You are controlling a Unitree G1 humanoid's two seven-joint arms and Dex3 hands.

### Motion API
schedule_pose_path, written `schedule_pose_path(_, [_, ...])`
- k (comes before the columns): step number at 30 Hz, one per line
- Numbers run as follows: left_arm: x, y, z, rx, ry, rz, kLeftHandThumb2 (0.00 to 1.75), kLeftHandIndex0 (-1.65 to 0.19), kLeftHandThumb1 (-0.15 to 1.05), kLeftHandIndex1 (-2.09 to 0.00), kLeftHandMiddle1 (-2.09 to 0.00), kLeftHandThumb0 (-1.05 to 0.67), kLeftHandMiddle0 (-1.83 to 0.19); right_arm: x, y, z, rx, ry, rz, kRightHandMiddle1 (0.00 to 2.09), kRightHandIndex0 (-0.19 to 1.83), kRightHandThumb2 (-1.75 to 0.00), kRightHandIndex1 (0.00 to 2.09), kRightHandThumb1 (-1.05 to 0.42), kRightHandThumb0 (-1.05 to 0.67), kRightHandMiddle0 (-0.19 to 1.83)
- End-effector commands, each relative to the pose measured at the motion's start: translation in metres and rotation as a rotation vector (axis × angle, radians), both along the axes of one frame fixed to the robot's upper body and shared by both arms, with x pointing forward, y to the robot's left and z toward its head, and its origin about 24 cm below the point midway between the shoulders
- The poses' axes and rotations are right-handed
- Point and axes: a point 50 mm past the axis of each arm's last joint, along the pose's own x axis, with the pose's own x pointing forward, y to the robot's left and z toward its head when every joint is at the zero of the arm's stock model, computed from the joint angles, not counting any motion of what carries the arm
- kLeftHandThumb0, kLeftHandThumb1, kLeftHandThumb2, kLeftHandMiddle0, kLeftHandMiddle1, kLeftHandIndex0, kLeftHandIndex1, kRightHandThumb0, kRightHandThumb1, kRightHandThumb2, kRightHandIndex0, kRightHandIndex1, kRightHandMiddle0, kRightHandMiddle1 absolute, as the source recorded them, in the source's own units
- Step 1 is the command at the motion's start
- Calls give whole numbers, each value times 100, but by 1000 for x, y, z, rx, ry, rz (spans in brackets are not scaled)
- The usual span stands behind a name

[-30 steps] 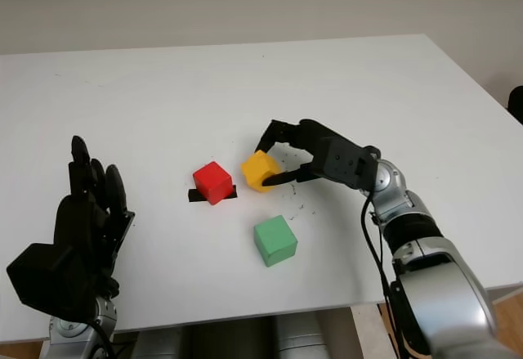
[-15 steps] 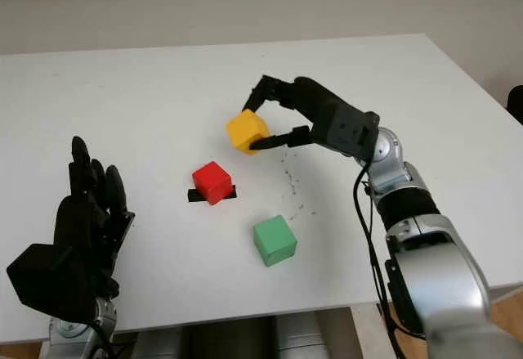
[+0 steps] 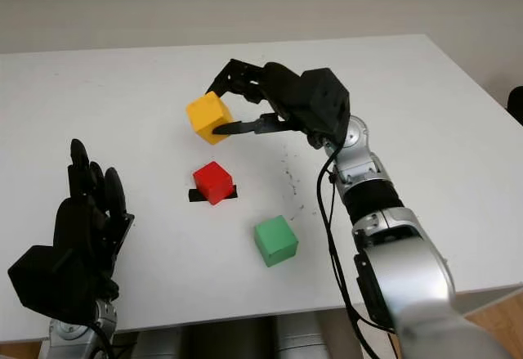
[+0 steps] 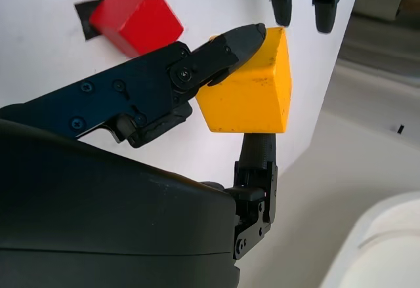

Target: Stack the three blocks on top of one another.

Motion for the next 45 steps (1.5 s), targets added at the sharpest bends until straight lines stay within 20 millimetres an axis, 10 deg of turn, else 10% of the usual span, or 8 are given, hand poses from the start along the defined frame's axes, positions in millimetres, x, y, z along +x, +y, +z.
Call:
schedule_pose_path(1, [-1,0,4,2,-17,-4,66,19,105,-3,-4,-69,19,0,3,2,22,-2,12,159,23,-5,3,-94,-50,37])
schedule_pose_path(45, [0,0,3,7,-18,0,66,19,105,-4,-5,-69,18,-7,15,-36,-127,78,48,158,23,-6,5,-94,-55,42])
